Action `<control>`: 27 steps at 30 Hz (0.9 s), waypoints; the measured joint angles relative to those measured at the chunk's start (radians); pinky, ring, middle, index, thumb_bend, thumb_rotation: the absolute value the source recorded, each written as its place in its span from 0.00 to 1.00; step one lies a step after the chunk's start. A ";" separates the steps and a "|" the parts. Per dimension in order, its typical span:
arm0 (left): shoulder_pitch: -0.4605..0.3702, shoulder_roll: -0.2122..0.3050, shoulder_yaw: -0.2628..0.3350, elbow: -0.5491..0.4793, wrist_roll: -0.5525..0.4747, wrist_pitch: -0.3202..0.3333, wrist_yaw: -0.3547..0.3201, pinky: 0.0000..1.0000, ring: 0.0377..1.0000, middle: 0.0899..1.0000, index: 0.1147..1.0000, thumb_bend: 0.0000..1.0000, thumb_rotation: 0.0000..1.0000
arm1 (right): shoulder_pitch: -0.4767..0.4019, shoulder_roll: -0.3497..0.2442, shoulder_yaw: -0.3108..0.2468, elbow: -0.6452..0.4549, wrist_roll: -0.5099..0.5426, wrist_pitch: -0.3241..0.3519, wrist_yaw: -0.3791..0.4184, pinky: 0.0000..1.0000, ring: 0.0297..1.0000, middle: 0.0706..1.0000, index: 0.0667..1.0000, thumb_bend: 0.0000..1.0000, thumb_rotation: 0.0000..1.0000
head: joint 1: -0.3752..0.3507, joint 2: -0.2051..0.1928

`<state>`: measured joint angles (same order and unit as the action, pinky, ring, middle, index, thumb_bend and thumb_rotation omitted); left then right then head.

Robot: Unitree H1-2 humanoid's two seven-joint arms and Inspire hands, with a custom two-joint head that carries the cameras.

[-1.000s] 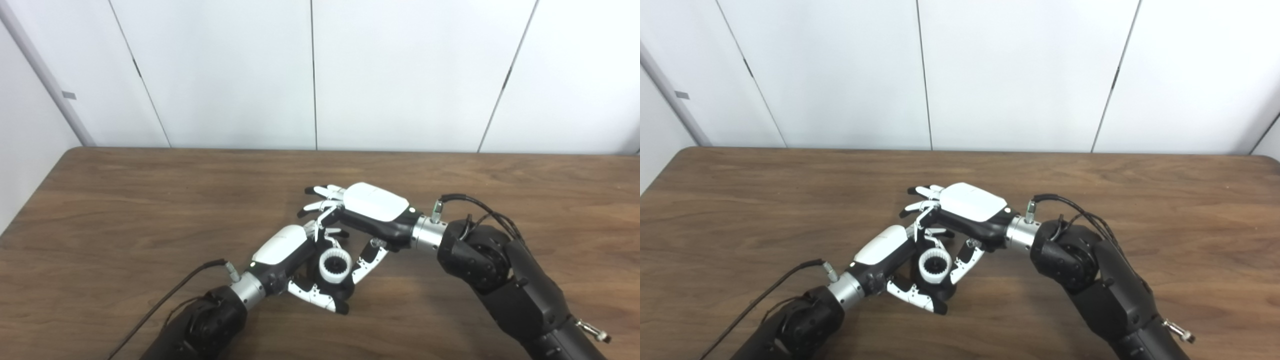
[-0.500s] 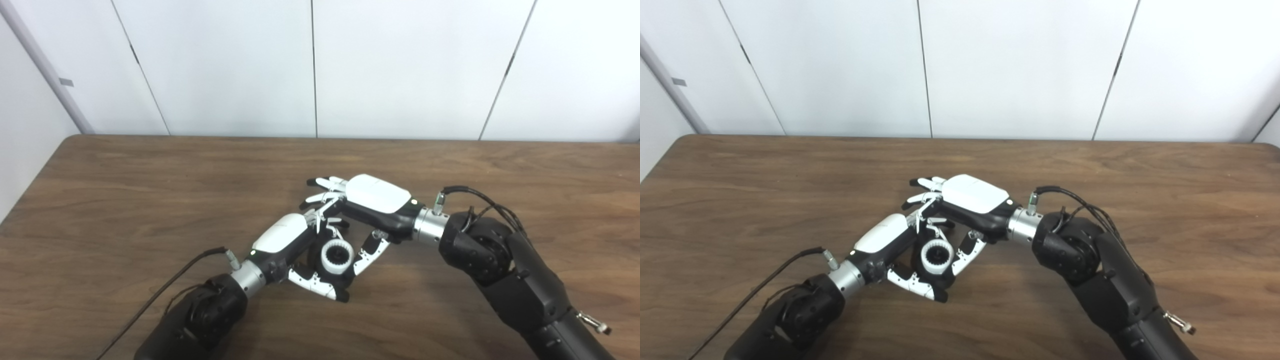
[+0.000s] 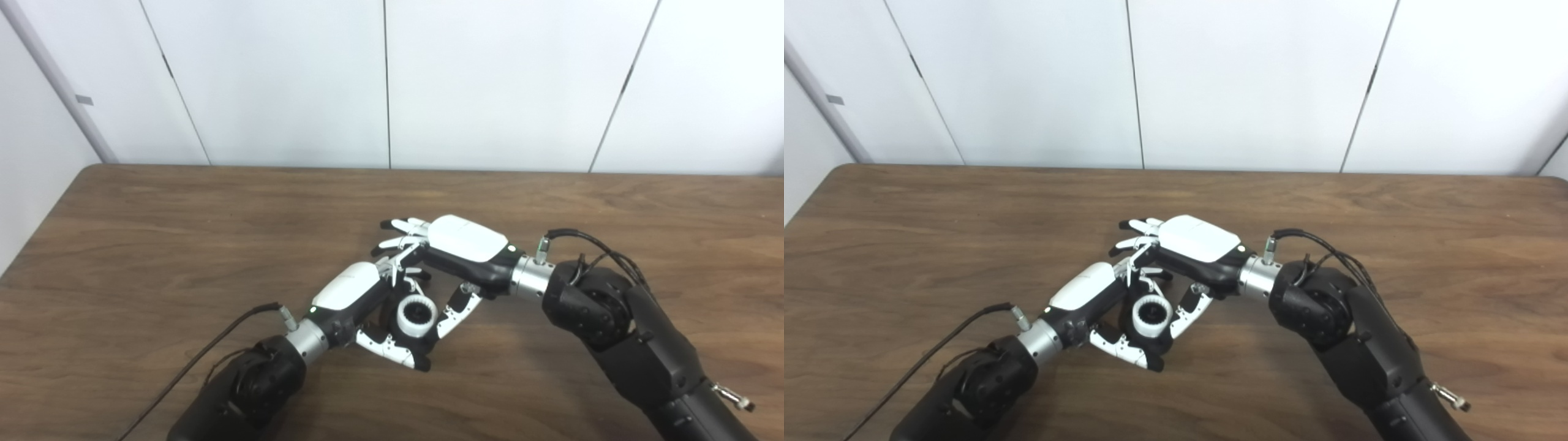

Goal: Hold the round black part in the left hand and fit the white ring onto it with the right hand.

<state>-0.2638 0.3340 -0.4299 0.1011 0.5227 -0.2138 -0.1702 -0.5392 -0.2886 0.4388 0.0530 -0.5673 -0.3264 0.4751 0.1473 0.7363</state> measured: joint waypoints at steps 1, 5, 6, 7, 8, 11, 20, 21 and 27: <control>0.000 0.000 0.000 0.000 0.000 0.000 0.000 1.00 1.00 0.88 0.41 0.53 0.06 | 0.000 -0.001 0.001 0.000 0.000 0.000 0.000 1.00 1.00 0.90 0.45 0.52 0.15 | -0.002 0.000; 0.001 -0.002 0.000 0.000 0.000 -0.001 0.000 1.00 1.00 0.90 0.41 0.53 0.06 | 0.001 -0.006 0.004 -0.009 -0.001 0.002 0.005 1.00 1.00 0.93 0.45 0.52 0.15 | 0.000 -0.002; 0.001 -0.003 0.000 0.000 0.000 -0.001 0.000 1.00 1.00 0.90 0.41 0.53 0.06 | 0.001 -0.007 0.005 -0.013 -0.003 0.003 0.008 1.00 1.00 0.93 0.45 0.52 0.15 | 0.000 -0.002; 0.001 -0.003 0.000 0.000 0.000 -0.002 0.000 1.00 1.00 0.90 0.41 0.53 0.06 | 0.001 -0.008 0.005 -0.016 -0.003 0.004 0.014 1.00 1.00 0.94 0.50 0.76 0.20 | -0.003 -0.002; 0.002 -0.003 0.000 0.000 0.000 -0.002 0.000 1.00 1.00 0.90 0.41 0.53 0.06 | 0.001 -0.008 0.005 -0.018 -0.003 0.005 0.019 1.00 1.00 0.95 0.53 0.88 0.22 | -0.003 -0.002; 0.002 -0.004 0.000 0.001 0.001 -0.003 0.001 1.00 1.00 0.88 0.41 0.53 0.06 | 0.002 -0.017 0.011 -0.027 -0.002 0.009 0.050 1.00 1.00 0.97 0.60 0.99 0.26 | -0.005 -0.002; 0.002 -0.005 0.001 0.001 0.002 0.002 0.001 1.00 1.00 0.86 0.41 0.53 0.06 | 0.013 -0.034 0.009 -0.050 0.001 0.010 0.078 1.00 1.00 0.98 0.71 1.00 0.24 | -0.009 -0.003; 0.002 -0.005 0.001 0.002 0.002 0.002 0.001 1.00 1.00 0.86 0.41 0.53 0.06 | 0.013 -0.034 0.009 -0.050 0.001 0.010 0.078 1.00 1.00 0.99 0.72 1.00 0.23 | -0.009 -0.003; -0.003 -0.007 0.005 0.016 0.001 -0.003 0.001 1.00 1.00 0.86 0.41 0.53 0.06 | 0.013 -0.034 0.002 -0.050 0.001 0.010 0.078 1.00 1.00 1.00 0.75 1.00 0.22 | -0.014 -0.011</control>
<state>-0.2667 0.3269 -0.4250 0.1173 0.5240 -0.2164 -0.1693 -0.5260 -0.3229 0.4403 0.0030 -0.5666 -0.3160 0.5529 0.1335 0.7256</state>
